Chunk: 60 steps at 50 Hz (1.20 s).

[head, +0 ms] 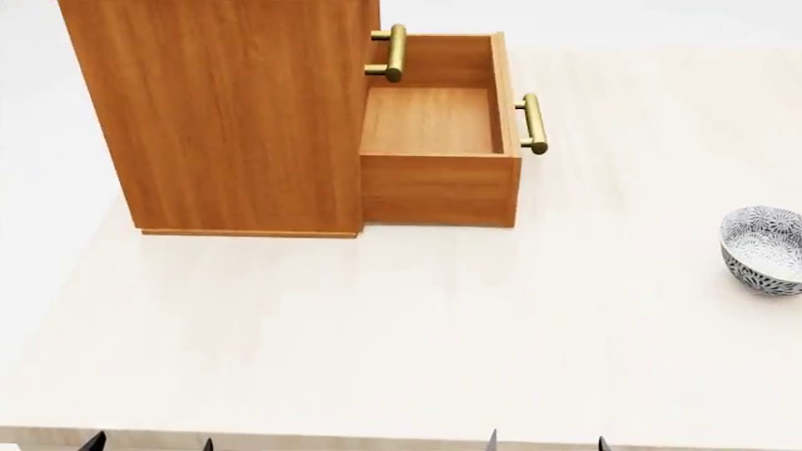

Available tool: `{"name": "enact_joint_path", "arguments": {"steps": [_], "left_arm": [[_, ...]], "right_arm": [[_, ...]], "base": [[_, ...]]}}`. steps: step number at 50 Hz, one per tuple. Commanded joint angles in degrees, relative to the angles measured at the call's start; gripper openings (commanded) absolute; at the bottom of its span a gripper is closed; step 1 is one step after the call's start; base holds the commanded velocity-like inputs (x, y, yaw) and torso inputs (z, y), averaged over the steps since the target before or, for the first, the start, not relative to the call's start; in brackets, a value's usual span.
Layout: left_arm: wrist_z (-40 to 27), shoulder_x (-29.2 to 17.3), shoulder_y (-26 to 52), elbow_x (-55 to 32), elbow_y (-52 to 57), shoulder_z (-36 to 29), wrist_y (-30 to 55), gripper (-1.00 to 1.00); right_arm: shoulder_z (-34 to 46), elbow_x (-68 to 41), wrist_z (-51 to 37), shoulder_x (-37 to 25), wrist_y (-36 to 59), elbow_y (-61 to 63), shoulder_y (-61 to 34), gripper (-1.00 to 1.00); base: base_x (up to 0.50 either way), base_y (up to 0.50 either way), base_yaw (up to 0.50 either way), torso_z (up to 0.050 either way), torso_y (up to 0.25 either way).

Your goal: Close the bottom drawer of the cabinet.

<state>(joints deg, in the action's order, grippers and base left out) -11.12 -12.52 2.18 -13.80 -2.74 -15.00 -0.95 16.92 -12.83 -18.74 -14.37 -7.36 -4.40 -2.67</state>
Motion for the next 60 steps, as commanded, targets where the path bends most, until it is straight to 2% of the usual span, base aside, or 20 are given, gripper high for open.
{"name": "enact_joint_path", "arguments": {"steps": [1,20,32,47,60], "left_arm": [[0.8,0.8,0.3,0.8,-1.3,0.5,-0.6,1.0],[0.5,0.4,0.2,0.3,-1.4,0.2,-1.1,1.0],[0.3,0.3,0.4,0.1,-1.6,-0.1,-1.4,1.0],[0.0,0.1,0.6,-0.1,-1.9,-0.4,-1.6,1.0],[-0.6,-0.8,-0.4,-0.5,1.1,-0.4,-1.4,1.0]], "right_arm": [[-1.4,-0.9,1.4,0.9,-1.3,-2.7,-0.6,1.0],[-0.7,-0.6,0.6,0.7,-0.9,-2.4,-0.6,1.0],[-0.6,-0.7,0.4,0.5,-1.7,-2.5,-0.5,1.0],[-0.5,-0.9,-0.1,0.3,-1.8,-2.1,-0.6,1.0],[0.2,0.1,-1.6,-0.7,-0.6,3.3,0.9,1.0]], "base": [[0.0,0.0,0.0,0.0,0.0],[0.0,0.0,0.0,0.0,0.0],[0.0,0.37,0.0,0.0,0.0],[0.0,0.0,0.0,0.0,0.0],[0.0,0.0,0.0,0.0,0.0]]}}
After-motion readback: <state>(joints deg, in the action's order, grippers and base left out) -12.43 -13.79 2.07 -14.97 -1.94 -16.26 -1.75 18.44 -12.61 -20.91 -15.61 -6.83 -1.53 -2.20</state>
